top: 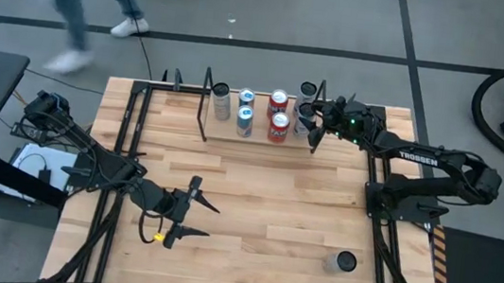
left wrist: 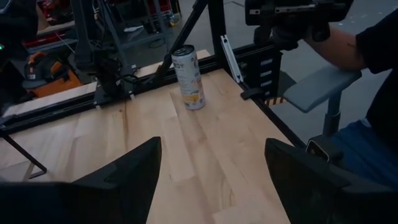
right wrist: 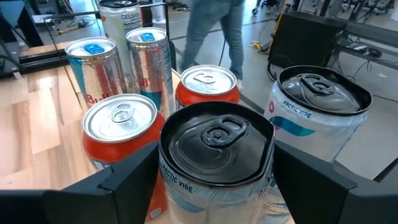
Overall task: Place canned beverage on shelf
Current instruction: Put the white blue soda can aligned with the other white blue soda can, then put the white yellow soda can on the shelf aligned with the other white yellow soda can
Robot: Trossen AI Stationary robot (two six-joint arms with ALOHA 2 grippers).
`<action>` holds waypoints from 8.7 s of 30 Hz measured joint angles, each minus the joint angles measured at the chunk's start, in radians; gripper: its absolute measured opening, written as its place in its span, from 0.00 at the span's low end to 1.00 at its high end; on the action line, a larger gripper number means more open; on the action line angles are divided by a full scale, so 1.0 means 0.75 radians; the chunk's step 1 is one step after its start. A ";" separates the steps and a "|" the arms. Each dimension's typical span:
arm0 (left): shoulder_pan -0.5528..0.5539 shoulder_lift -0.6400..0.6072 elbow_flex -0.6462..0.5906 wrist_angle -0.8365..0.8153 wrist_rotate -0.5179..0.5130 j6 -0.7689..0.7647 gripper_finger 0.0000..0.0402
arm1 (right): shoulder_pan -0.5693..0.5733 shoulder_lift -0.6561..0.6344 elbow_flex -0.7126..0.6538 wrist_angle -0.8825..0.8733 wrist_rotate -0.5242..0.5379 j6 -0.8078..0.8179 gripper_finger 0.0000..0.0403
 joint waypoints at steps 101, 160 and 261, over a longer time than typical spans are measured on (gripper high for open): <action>0.001 0.001 0.001 0.015 0.000 -0.012 0.71 | 0.469 -0.701 0.010 -0.308 -0.587 0.280 0.95; 0.001 0.001 0.001 0.085 0.000 -0.268 0.71 | 1.097 -1.039 0.010 -0.442 -0.554 0.520 0.95; 0.002 0.001 0.001 0.083 0.000 -0.358 0.71 | 2.319 -0.112 0.009 -0.788 0.587 1.452 0.80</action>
